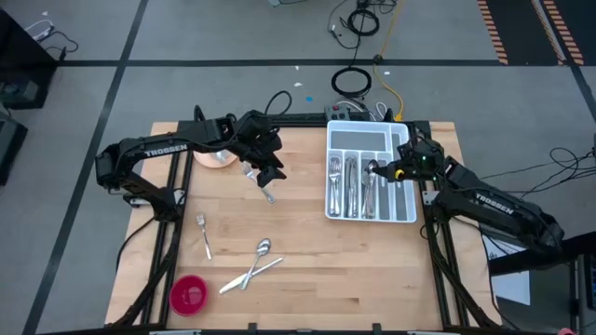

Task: Sort silverware
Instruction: Put the right silver spoon into the white silverware tray

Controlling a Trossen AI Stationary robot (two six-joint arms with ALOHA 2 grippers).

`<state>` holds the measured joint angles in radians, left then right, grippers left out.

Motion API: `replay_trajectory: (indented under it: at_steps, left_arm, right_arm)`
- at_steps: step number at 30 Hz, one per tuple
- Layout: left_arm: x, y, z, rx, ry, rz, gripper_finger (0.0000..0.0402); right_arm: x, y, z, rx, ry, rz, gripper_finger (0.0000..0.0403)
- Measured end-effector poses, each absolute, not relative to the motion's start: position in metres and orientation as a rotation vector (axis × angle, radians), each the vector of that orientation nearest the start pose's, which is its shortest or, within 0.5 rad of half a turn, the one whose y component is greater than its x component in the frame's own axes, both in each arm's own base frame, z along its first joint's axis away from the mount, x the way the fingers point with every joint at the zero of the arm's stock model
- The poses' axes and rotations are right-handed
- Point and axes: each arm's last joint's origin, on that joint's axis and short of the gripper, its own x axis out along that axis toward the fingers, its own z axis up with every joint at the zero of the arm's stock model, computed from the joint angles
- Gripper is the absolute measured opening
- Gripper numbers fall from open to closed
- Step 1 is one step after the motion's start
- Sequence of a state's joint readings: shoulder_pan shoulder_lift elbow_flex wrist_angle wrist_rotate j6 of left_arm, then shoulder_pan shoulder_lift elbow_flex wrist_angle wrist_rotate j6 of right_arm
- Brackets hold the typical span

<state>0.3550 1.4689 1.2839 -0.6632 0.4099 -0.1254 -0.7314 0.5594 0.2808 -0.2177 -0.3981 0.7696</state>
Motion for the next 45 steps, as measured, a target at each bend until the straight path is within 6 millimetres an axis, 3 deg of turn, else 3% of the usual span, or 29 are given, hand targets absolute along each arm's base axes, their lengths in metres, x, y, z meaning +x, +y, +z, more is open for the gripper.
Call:
replay_trajectory:
  at_steps: [9, 45]
  left_arm:
    - [0.292, 0.096, 0.309, -0.435, 0.792, -0.002, 0.0222]
    - [0.294, 0.097, 0.311, -0.420, 0.762, 0.006, 0.0222]
  right_arm:
    - [0.099, -0.086, 0.172, 1.041, 0.234, -0.491, 0.0000]
    - [0.105, -0.113, 0.131, 1.101, 0.448, -0.524, 0.0000]
